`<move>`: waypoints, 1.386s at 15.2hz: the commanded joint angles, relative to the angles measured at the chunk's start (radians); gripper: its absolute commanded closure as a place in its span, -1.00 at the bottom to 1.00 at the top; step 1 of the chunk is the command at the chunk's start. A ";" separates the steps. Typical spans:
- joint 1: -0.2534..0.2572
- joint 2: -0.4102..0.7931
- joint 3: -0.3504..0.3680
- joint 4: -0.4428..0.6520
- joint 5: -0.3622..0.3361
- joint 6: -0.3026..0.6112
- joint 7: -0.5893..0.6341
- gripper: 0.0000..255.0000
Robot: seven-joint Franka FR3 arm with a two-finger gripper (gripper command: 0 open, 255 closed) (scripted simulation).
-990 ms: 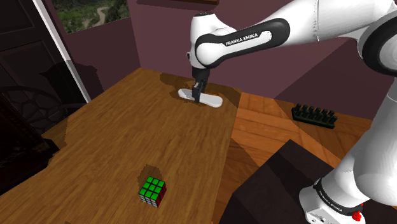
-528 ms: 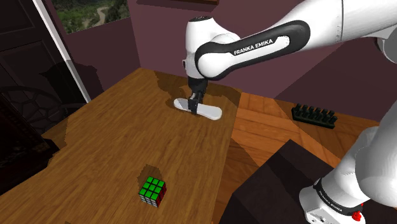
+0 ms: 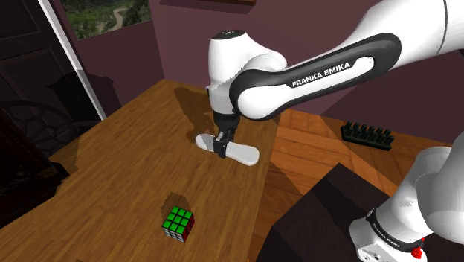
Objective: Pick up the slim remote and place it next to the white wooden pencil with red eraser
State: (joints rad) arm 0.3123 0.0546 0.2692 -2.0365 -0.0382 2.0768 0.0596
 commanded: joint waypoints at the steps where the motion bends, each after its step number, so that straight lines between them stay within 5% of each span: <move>1: 0.024 -0.010 0.022 -0.009 0.002 0.000 0.046 1.00; 11: 0.146 -0.020 0.137 -0.021 0.005 -0.004 0.282 1.00; 21: 0.282 0.072 0.245 0.083 -0.044 -0.034 0.545 1.00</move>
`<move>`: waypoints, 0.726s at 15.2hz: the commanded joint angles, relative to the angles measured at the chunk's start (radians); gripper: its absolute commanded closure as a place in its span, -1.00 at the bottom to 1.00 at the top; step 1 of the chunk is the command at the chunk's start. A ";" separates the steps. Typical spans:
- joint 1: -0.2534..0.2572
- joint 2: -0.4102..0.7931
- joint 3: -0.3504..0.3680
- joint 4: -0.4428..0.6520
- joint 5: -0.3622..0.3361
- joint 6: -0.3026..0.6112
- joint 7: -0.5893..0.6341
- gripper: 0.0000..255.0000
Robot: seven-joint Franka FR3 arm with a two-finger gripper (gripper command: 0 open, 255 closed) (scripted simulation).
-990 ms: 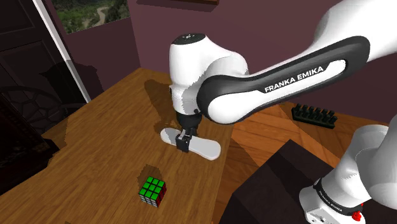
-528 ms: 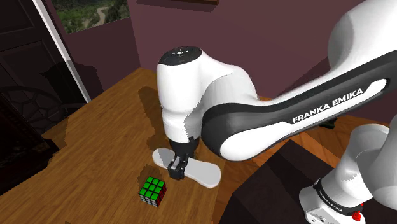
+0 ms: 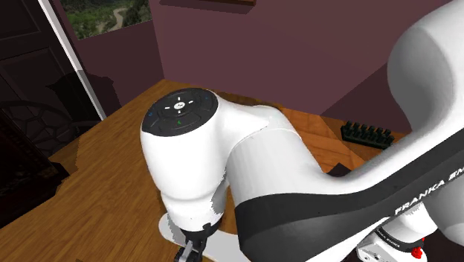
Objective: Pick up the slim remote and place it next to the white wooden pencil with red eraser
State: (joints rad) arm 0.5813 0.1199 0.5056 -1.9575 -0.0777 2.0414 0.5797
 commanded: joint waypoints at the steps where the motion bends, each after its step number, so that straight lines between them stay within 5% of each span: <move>1: 0.028 0.022 0.018 0.021 -0.013 -0.003 0.053 1.00; 11: 0.218 0.224 0.074 0.262 -0.129 -0.085 0.317 1.00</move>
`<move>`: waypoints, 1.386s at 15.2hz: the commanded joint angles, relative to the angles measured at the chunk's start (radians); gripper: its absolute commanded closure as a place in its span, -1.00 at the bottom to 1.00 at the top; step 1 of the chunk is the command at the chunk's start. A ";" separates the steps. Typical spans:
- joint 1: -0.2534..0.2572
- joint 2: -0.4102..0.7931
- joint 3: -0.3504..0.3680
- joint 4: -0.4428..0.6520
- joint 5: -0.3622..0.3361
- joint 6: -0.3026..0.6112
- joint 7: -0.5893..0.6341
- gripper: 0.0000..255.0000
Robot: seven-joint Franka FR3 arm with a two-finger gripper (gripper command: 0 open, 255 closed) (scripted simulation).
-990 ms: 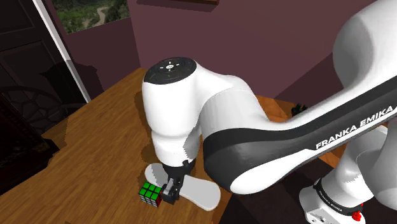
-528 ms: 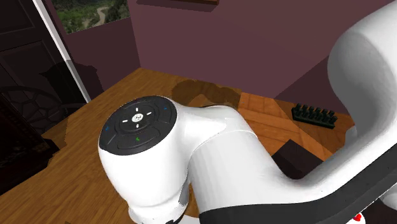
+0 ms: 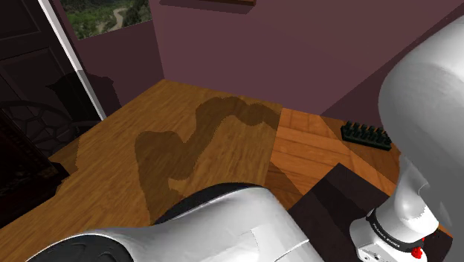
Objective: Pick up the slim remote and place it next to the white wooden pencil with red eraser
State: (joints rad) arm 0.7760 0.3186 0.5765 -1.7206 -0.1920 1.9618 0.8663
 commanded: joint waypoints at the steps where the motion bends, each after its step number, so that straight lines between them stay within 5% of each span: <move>1: 0.047 0.050 0.005 0.058 -0.028 -0.017 0.054 1.00; 21: 0.084 0.150 -0.021 -0.006 -0.093 0.131 0.111 1.00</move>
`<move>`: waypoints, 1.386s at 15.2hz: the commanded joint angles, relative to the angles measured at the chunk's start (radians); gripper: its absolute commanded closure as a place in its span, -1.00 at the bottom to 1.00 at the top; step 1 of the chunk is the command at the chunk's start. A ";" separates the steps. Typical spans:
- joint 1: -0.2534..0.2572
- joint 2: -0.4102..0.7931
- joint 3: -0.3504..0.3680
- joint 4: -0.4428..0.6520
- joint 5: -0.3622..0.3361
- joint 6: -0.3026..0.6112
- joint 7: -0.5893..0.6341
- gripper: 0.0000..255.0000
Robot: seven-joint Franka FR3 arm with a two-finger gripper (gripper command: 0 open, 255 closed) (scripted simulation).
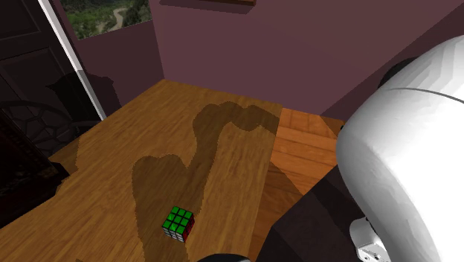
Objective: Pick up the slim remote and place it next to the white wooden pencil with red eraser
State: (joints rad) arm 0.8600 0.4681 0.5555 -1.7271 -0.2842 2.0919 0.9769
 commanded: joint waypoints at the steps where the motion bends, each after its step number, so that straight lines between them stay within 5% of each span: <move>1: 0.000 0.000 0.000 0.000 0.000 0.001 0.000 1.00; 3: 0.000 0.000 0.000 0.000 0.000 0.001 0.000 1.00; 4: 0.000 0.000 0.000 0.000 0.000 0.001 0.000 -1.00; 9: 0.000 0.000 0.000 0.000 0.000 0.001 0.000 -1.00; 13: -0.008 -0.048 0.019 0.064 0.034 -0.104 -0.022 -1.00; 21: -0.008 -0.048 0.019 0.064 0.034 -0.104 -0.022 -1.00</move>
